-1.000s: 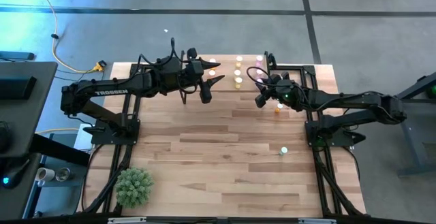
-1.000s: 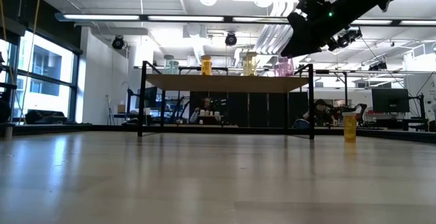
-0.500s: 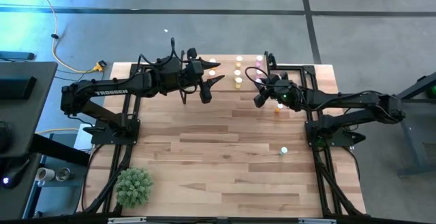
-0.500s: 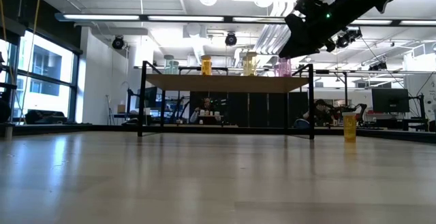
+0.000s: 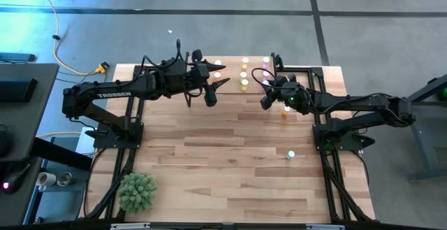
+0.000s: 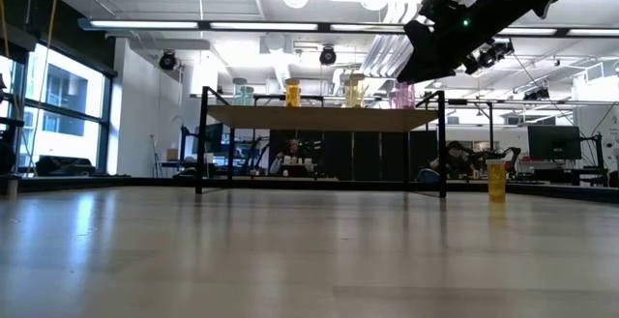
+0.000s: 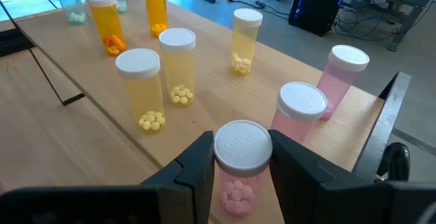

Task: Pick and place medicine bottles onto shelf by color
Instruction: Put the violet pill bottle on the shelf aligned with the other violet pill bottles, then put the orange pill bottle on the shelf aligned with the other orange pill bottles

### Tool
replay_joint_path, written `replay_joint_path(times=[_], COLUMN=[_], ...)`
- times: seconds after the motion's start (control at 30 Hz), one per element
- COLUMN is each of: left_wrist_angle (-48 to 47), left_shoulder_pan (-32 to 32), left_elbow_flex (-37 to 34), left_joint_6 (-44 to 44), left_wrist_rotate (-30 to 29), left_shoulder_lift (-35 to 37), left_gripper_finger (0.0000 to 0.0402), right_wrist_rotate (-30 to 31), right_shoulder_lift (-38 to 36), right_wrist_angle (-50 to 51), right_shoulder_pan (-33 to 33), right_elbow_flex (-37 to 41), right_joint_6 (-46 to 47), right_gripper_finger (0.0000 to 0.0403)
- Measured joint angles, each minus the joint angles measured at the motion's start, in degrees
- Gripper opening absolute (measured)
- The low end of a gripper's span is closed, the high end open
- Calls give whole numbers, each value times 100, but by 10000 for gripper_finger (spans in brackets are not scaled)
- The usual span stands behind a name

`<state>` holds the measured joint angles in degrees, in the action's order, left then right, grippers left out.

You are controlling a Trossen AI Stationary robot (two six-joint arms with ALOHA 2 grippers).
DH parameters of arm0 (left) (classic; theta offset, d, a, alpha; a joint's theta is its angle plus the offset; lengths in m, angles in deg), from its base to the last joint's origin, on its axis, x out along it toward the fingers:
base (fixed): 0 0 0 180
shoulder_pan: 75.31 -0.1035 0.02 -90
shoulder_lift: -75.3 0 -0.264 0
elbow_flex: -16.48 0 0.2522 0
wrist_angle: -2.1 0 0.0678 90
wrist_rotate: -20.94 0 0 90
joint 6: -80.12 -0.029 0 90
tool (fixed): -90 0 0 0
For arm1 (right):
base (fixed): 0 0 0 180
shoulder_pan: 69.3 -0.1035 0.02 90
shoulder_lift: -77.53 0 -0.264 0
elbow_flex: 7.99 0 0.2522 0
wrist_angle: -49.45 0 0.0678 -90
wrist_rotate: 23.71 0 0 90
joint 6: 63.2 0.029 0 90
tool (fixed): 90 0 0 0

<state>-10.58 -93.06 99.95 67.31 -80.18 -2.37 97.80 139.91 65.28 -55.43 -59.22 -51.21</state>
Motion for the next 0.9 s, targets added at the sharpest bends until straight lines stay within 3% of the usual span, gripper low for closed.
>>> replay_joint_path(times=[0.27,0.63,0.9], left_wrist_angle=[0,0,0], left_shoulder_pan=[1,1,1], left_elbow_flex=[0,0,0], left_joint_6=[-2,11,11], left_wrist_rotate=[0,0,0], left_shoulder_lift=[0,0,0], left_gripper_finger=[200,200,200], right_wrist_rotate=[2,-1,0], right_shoulder_lift=[1,12,10], right_wrist_angle=[0,51,13], right_shoulder_pan=[0,2,0], right_elbow_flex=[0,11,11], right_joint_6=[53,42,42], right_gripper_finger=[118,163,165])
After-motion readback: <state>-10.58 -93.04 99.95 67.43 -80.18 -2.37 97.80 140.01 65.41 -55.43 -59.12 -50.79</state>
